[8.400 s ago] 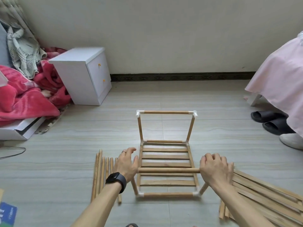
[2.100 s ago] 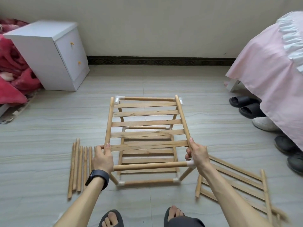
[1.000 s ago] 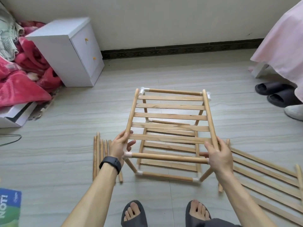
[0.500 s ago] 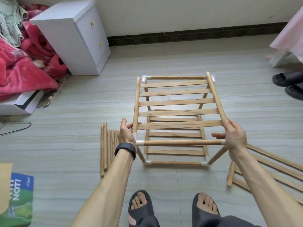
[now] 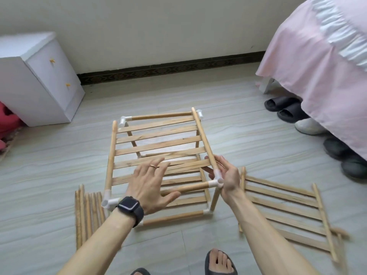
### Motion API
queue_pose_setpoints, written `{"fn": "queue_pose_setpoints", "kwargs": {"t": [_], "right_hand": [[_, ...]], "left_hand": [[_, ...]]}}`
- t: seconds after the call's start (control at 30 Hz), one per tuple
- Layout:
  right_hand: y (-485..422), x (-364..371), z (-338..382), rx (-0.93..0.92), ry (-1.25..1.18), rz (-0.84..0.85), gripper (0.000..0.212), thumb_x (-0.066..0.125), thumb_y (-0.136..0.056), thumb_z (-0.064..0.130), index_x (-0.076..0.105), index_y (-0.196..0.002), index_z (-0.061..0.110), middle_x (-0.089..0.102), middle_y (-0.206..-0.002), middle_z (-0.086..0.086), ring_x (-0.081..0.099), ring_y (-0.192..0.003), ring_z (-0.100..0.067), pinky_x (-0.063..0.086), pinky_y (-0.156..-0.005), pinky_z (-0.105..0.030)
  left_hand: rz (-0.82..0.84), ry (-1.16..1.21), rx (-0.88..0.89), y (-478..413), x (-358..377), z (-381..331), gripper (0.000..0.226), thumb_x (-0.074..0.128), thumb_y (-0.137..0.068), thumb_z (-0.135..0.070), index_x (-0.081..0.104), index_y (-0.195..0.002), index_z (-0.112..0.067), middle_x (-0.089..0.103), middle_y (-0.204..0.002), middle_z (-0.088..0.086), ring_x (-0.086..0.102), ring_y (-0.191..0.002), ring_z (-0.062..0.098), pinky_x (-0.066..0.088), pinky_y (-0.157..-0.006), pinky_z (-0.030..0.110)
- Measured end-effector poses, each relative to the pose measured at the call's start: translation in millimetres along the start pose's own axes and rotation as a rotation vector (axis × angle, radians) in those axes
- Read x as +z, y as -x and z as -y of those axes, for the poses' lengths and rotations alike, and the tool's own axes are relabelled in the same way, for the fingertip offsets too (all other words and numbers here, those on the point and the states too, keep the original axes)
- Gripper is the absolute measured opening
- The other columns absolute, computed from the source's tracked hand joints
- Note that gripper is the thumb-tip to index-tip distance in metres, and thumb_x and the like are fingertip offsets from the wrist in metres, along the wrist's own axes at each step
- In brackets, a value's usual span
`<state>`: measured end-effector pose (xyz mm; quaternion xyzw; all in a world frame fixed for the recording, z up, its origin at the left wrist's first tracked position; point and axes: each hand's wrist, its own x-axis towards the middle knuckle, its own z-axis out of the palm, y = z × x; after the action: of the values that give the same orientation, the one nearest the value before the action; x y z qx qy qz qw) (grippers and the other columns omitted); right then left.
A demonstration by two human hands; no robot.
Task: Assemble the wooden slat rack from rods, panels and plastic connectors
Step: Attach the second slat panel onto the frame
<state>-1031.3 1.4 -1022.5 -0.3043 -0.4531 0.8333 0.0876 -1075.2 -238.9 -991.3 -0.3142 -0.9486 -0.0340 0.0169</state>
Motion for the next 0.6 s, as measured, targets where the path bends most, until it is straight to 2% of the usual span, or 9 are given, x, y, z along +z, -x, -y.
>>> {"fn": "queue_pose_setpoints", "kwargs": {"t": [0.03,0.07,0.13,0.2,0.27,0.33,0.4,0.5,0.6], "right_hand": [[1.1,0.1,-3.0,-0.013,-0.013,0.011,0.042,0.039,-0.107,0.026,0.066,-0.127,0.001,0.070,-0.125,-0.016,0.064,-0.122,-0.032,0.053,-0.095,-0.037],[2.5,1.2,-5.8,-0.026,-0.023,0.033,0.043,0.038,-0.107,0.026,0.065,-0.127,0.000,0.069,-0.125,-0.018,0.064,-0.121,-0.033,0.051,-0.101,-0.040],[3.9,2.7,-12.7,-0.061,-0.021,0.074,0.044,0.035,-0.108,0.026,0.064,-0.124,-0.002,0.068,-0.124,-0.023,0.067,-0.115,-0.034,0.056,-0.091,-0.036],[2.2,4.3,-18.8,-0.104,-0.027,0.065,0.046,0.033,-0.109,0.029,0.066,-0.119,-0.001,0.070,-0.117,-0.025,0.070,-0.108,-0.033,0.058,-0.080,-0.029],[-2.3,6.6,-23.1,-0.114,-0.037,0.000,0.051,0.034,-0.109,0.038,0.069,-0.115,0.002,0.073,-0.110,-0.021,0.070,-0.106,-0.033,0.057,-0.082,-0.032],[-7.2,11.0,-27.5,-0.106,-0.049,-0.041,0.055,0.038,-0.107,0.046,0.070,-0.114,0.002,0.074,-0.111,-0.020,0.067,-0.111,-0.033,0.052,-0.095,-0.041],[-10.7,17.0,-32.6,-0.079,-0.089,-0.076,0.057,0.049,-0.101,0.049,0.069,-0.116,-0.002,0.072,-0.115,-0.023,0.066,-0.116,-0.037,0.047,-0.107,-0.049],[-16.6,24.5,-37.6,-0.067,-0.094,-0.162,0.058,0.062,-0.085,0.046,0.069,-0.112,-0.004,0.069,-0.114,-0.025,0.065,-0.110,-0.040,0.048,-0.101,-0.049],[-25.3,25.2,-42.8,-0.071,-0.061,-0.231,0.045,0.066,-0.088,0.038,0.070,-0.105,-0.004,0.068,-0.102,-0.021,0.062,-0.098,-0.033,0.047,-0.086,-0.044]], "left_hand": [[0.095,-0.023,0.061,-10.7,2.3,-14.8,0.098,0.042,-0.076,-0.082,0.024,-0.155,-0.027,0.027,-0.160,0.002,0.029,-0.142,0.025,0.026,-0.116,0.044],[0.153,-0.028,0.098,-21.6,5.7,-29.4,0.101,0.048,-0.076,-0.079,0.017,-0.156,-0.026,0.024,-0.161,0.003,0.027,-0.143,0.026,0.024,-0.117,0.043],[0.203,-0.033,0.117,-42.7,12.5,-55.8,0.099,0.062,-0.077,-0.060,0.013,-0.155,-0.023,0.029,-0.158,0.008,0.030,-0.140,0.028,0.026,-0.116,0.041],[0.192,-0.070,0.100,-57.4,18.1,-73.0,0.094,0.065,-0.076,-0.041,0.015,-0.153,-0.018,0.037,-0.151,0.011,0.036,-0.135,0.031,0.030,-0.114,0.042],[0.187,-0.096,0.095,-64.1,23.2,-80.6,0.095,0.056,-0.074,-0.045,0.015,-0.153,-0.013,0.043,-0.145,0.012,0.038,-0.132,0.031,0.028,-0.113,0.042],[0.145,-0.085,0.072,-64.6,27.1,-82.9,0.098,0.033,-0.065,-0.059,0.021,-0.151,-0.013,0.048,-0.140,0.012,0.040,-0.128,0.031,0.028,-0.112,0.042],[0.093,-0.071,0.046,-63.9,28.1,-83.4,0.099,0.016,-0.056,-0.060,0.031,-0.143,-0.014,0.054,-0.129,0.012,0.045,-0.119,0.032,0.030,-0.107,0.043],[0.067,-0.089,0.039,-69.3,29.2,-79.3,0.091,0.017,-0.055,-0.060,0.038,-0.131,-0.015,0.057,-0.114,0.009,0.048,-0.107,0.030,0.035,-0.099,0.039],[0.052,-0.091,0.046,-72.8,33.0,-72.2,0.076,0.036,-0.060,-0.055,0.041,-0.125,-0.015,0.059,-0.110,0.006,0.049,-0.107,0.028,0.036,-0.095,0.037]]}}
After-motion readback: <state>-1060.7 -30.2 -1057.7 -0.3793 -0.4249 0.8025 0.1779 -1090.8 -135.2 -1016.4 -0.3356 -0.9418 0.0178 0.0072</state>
